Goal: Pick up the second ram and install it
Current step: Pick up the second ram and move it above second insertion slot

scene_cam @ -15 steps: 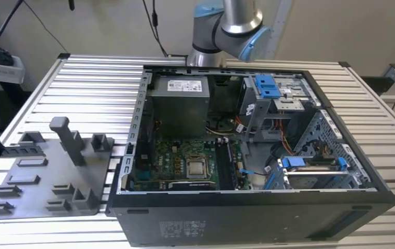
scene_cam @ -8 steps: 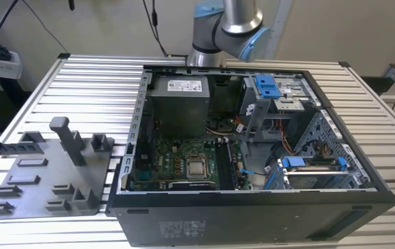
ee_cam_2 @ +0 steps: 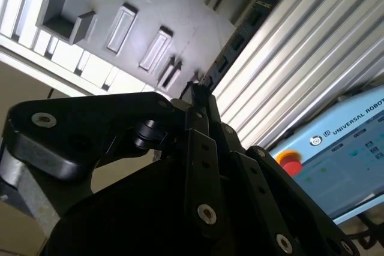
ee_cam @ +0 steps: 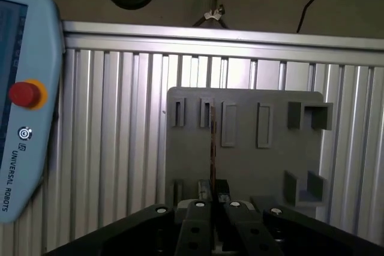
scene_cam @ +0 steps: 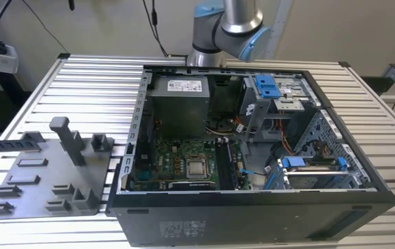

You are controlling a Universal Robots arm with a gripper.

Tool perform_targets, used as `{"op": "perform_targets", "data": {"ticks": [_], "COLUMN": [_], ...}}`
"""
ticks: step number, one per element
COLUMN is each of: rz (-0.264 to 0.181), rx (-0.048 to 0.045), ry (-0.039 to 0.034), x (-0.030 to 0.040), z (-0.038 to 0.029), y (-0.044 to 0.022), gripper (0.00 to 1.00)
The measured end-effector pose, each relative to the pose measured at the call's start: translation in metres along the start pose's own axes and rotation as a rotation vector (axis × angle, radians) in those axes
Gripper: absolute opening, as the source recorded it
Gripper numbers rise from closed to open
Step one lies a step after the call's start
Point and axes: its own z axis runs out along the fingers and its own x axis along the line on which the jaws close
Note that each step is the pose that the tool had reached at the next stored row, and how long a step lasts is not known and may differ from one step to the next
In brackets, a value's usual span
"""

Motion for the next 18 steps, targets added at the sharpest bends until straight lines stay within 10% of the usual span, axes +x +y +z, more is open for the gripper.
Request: {"op": "perform_targets", "data": {"ticks": [18], "rz": [0.0], "rx": [0.0], "ry": [0.0], "x": [0.0001], "z": [-0.0273], "y": [0.0003], "gripper": [0.14]}}
